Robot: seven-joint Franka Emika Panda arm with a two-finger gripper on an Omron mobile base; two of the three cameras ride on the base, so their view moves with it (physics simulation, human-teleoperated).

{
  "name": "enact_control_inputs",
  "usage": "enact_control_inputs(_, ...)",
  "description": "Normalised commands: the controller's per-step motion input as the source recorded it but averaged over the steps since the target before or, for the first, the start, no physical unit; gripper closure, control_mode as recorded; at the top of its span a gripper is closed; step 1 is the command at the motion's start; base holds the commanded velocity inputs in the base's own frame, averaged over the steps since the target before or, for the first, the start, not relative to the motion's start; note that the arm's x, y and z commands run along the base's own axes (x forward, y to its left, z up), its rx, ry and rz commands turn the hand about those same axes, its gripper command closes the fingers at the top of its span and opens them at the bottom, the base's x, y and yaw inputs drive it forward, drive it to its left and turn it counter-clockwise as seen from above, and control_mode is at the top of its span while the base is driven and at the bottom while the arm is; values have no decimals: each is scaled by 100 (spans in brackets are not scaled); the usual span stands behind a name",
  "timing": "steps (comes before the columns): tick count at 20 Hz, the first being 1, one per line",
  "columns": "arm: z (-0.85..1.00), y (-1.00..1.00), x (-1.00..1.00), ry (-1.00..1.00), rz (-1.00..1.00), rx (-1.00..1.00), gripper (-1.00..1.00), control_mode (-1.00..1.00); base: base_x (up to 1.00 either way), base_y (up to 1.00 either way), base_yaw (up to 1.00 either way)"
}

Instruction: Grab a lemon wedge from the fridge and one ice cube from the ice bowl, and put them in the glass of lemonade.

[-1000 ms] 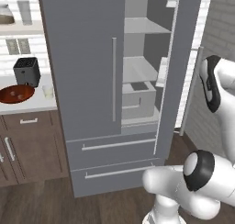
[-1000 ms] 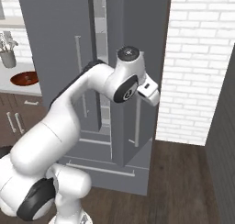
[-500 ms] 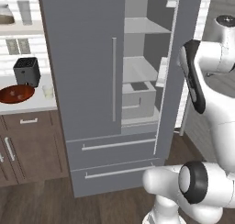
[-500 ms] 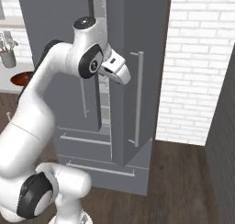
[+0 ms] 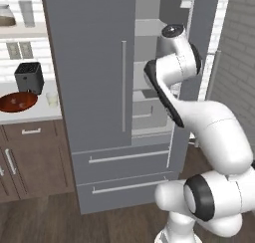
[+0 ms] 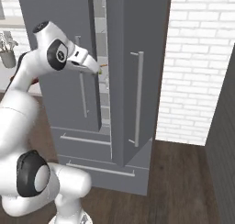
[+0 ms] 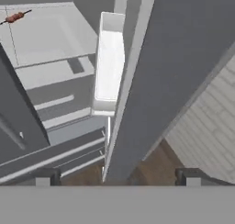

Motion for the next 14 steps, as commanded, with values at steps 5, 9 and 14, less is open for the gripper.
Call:
enact_control_inputs(5, -10, 56, 74, 3, 0, -37, -100, -100, 0, 0, 0)
enact_control_inputs(9, 0, 24, 62, 12, 0, -42, -100, -100, 0, 0, 0)
enact_control_inputs(14, 0, -4, 48, 20, 0, -30, -100, -100, 0, 0, 0)
